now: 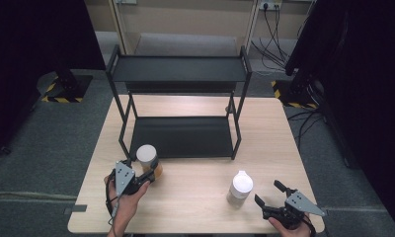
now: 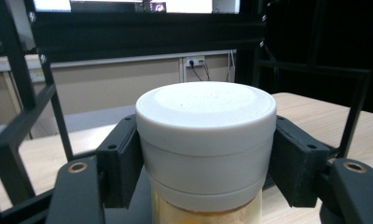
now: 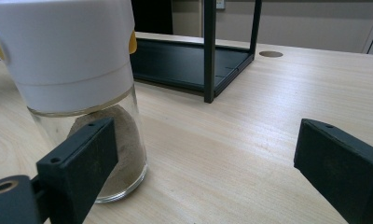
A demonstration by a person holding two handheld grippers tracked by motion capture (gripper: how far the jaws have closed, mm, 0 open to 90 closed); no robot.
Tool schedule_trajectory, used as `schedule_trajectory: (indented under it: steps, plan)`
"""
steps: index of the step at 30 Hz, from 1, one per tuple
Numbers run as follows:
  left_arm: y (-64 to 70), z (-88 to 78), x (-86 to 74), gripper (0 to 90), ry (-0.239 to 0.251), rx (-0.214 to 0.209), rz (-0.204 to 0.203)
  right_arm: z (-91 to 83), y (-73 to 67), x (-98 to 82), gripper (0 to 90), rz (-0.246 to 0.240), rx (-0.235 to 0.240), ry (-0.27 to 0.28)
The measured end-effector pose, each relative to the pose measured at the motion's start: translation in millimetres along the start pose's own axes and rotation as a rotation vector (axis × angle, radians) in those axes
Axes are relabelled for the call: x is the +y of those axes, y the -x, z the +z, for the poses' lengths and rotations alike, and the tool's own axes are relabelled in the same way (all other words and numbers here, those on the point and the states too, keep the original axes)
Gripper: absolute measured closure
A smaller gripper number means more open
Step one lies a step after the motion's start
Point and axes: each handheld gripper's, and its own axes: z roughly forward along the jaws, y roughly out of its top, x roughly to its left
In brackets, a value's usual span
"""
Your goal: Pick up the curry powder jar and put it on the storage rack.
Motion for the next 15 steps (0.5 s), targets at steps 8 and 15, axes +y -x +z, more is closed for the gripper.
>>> schedule_trajectory:
  steps: [8,15]
  plan:
    - [3.5,0.1,18.9,33.1,0.027,0.0,0.0,0.0,0.7,0.1,6.8,0.004,0.003,0.0]
    - [5.3,4.5,30.9,33.2,0.035,-0.001,0.008,0.4,1.3,0.4,6.7,0.004,0.006,-0.002]
